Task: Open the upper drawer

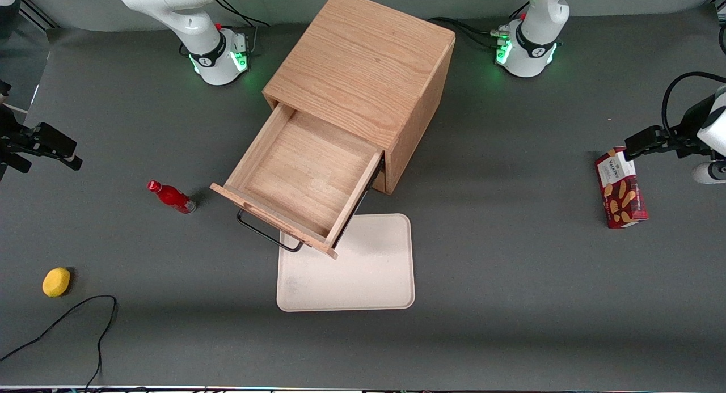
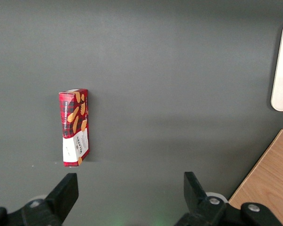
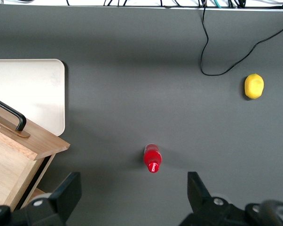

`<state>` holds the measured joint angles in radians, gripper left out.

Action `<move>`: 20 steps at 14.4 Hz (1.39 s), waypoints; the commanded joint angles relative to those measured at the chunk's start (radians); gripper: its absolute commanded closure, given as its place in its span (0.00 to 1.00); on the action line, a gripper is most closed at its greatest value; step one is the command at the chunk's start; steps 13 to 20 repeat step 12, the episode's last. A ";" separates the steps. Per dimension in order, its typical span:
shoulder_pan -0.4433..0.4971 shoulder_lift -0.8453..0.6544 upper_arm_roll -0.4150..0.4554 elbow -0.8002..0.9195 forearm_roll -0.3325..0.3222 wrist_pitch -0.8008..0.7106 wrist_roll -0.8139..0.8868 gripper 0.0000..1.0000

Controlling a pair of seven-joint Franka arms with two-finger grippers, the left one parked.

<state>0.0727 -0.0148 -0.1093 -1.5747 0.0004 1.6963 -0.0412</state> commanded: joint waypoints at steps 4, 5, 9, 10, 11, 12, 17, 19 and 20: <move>0.002 -0.004 0.010 0.016 0.003 -0.070 0.026 0.00; 0.002 -0.005 0.014 0.016 0.003 -0.093 0.041 0.00; 0.004 -0.011 0.016 0.016 0.001 -0.153 0.053 0.00; 0.004 -0.011 0.016 0.016 0.003 -0.158 0.052 0.00; 0.004 -0.011 0.016 0.016 0.001 -0.158 0.052 0.00; 0.004 -0.011 0.016 0.016 0.001 -0.158 0.052 0.00; 0.004 -0.011 0.016 0.016 0.001 -0.158 0.052 0.00; 0.004 -0.011 0.016 0.016 0.001 -0.158 0.052 0.00; 0.004 -0.011 0.016 0.016 0.001 -0.158 0.052 0.00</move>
